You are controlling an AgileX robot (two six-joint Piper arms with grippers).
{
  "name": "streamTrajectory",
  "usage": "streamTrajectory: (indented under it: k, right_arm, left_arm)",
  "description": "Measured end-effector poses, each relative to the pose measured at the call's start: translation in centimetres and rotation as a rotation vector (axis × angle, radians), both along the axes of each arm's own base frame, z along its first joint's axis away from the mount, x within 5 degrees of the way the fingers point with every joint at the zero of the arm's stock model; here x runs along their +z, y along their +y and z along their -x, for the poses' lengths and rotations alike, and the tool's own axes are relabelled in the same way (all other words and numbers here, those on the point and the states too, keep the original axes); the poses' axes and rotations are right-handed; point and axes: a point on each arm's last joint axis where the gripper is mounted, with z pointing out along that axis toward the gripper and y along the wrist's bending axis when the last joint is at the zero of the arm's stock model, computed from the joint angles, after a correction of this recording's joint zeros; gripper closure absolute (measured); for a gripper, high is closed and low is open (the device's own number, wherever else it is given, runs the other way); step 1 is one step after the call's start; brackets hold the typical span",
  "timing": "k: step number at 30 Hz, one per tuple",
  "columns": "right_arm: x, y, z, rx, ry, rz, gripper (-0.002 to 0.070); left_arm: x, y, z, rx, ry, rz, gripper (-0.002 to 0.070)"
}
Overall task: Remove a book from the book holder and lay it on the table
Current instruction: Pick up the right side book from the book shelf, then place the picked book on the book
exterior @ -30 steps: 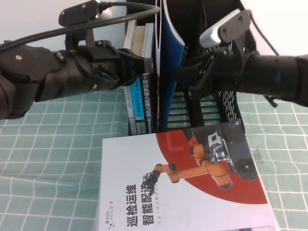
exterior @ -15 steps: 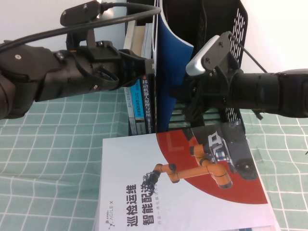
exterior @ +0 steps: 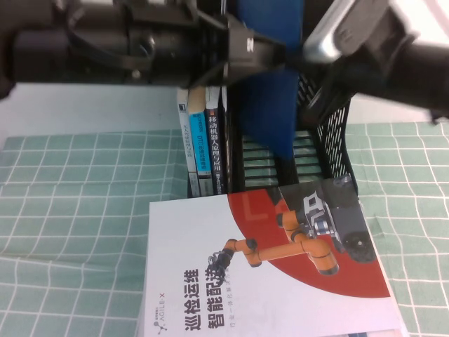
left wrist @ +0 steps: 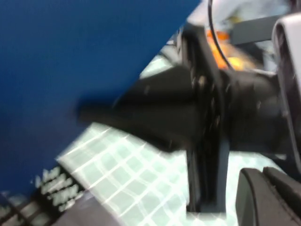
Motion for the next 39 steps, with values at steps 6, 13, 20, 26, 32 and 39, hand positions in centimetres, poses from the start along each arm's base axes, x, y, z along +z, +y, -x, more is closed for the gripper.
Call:
streamTrajectory:
  k: [6, 13, 20, 26, 32, 39]
  right_arm:
    - [7.5, -2.8, 4.5, -0.051, -0.293, 0.033, 0.0647]
    - [11.1, -4.8, 8.0, -0.114, -0.405, 0.004, 0.0649]
    - [8.9, -6.2, 11.3, -0.103, -0.411, 0.082, 0.065]
    - [3.4, -6.4, 13.6, -0.003, -0.299, 0.136, 0.065]
    - [-1.7, -5.9, 14.9, 0.139, -0.153, 0.181, 0.0651]
    - [-3.9, -5.8, 15.3, 0.173, -0.05, 0.204, 0.0651]
  left_arm:
    - [4.2, 1.1, 3.7, -0.086, -0.126, -0.019, 0.0678]
    - [6.9, 4.0, 7.9, 0.028, -0.255, -0.169, 0.0678]
    - [7.9, 7.2, 11.9, 0.158, -0.244, -0.316, 0.0678]
    - [7.4, 8.8, 15.2, 0.189, -0.263, -0.336, 0.0678]
    - [2.6, 9.1, 16.0, 0.185, -0.172, -0.363, 0.0678]
    - [-4.3, 8.7, 15.9, 0.18, 0.004, -0.328, 0.0678]
